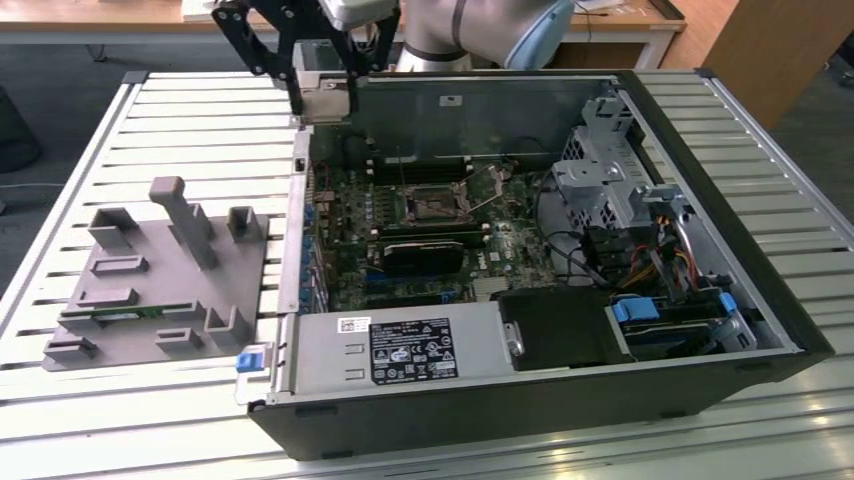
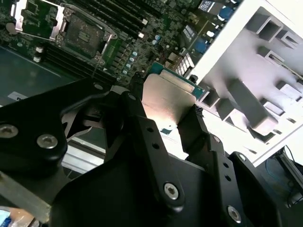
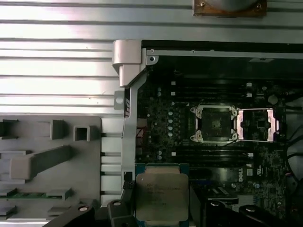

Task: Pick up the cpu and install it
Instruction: 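Pick up the cpu and move it towards the insertion slot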

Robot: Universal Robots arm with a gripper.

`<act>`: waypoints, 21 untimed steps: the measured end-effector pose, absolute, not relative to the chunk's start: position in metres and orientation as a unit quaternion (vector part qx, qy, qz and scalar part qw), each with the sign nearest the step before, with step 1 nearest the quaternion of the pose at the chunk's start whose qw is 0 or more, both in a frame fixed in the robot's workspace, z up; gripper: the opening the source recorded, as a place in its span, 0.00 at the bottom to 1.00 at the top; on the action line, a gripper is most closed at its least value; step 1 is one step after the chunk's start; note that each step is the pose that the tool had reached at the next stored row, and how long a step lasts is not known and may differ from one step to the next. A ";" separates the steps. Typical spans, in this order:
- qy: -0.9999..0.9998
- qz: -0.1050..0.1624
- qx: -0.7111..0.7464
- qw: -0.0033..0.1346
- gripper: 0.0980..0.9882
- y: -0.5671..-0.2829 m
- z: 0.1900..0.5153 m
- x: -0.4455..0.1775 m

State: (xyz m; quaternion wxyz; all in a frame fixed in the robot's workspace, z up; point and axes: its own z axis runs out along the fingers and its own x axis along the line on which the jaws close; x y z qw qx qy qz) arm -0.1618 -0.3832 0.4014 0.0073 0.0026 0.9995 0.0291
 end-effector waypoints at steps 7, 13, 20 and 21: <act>1.000 0.029 0.003 0.007 0.50 -0.369 0.399 -0.147; 1.000 0.029 0.003 0.007 0.50 -0.357 0.397 -0.133; 1.000 0.029 0.003 0.007 0.50 -0.349 0.395 -0.113; 1.000 0.029 0.003 0.007 0.50 -0.349 0.394 -0.109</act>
